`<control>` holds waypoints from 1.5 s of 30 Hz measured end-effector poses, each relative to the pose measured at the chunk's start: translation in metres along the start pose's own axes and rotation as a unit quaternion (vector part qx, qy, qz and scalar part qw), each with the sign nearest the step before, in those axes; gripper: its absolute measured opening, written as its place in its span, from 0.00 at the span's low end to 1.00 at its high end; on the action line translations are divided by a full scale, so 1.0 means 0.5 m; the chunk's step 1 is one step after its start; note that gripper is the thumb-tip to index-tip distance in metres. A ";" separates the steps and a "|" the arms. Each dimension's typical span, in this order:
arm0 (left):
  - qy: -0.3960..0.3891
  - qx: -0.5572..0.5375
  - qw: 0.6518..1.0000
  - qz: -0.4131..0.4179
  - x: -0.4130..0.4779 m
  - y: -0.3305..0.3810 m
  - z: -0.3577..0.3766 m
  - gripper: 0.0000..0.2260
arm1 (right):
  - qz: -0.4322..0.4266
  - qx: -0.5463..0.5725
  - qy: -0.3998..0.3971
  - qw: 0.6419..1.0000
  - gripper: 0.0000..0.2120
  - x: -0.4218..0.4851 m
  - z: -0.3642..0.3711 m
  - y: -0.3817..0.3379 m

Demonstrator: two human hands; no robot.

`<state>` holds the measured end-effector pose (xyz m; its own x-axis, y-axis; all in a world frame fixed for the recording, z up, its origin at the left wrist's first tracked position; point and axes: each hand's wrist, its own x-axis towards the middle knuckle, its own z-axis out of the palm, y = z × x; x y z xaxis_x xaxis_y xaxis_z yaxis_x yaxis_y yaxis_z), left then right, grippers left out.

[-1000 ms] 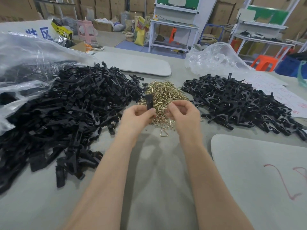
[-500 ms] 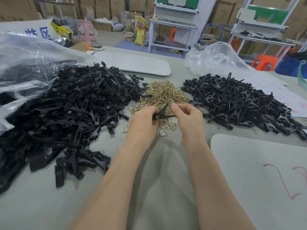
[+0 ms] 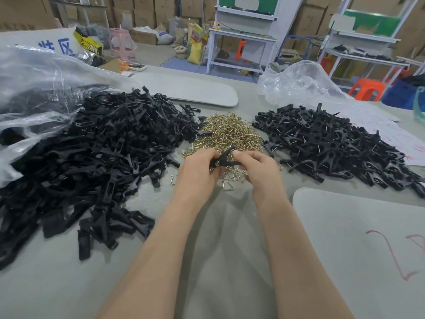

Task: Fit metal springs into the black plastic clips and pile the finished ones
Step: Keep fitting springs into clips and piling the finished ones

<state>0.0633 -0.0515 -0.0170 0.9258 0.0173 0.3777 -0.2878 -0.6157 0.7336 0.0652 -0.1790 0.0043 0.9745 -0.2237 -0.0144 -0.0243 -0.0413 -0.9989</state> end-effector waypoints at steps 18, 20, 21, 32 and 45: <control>-0.083 -0.061 0.987 0.122 -0.008 0.036 -0.053 0.07 | 0.190 0.181 -0.332 0.906 0.22 0.009 -0.076 0.008; -0.085 -0.066 0.987 0.122 -0.009 0.039 -0.054 0.07 | 0.194 0.173 -0.343 0.903 0.27 0.009 -0.074 0.012; -0.087 -0.067 0.986 0.122 -0.009 0.040 -0.055 0.07 | 0.188 0.171 -0.357 0.899 0.28 0.008 -0.073 0.013; -0.089 -0.073 0.981 0.159 -0.006 0.038 -0.044 0.11 | 0.143 0.213 -0.369 0.893 0.33 0.017 -0.061 0.034; -0.081 -0.085 0.975 0.189 -0.005 0.034 -0.039 0.12 | 0.132 0.218 -0.339 0.906 0.30 0.010 -0.046 0.039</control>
<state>0.0515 -0.0467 0.0055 0.7683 -0.3185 0.5552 -0.6397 -0.4135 0.6479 0.0646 -0.2036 -0.0140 0.8641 0.4854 -0.1333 -0.3306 0.3475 -0.8774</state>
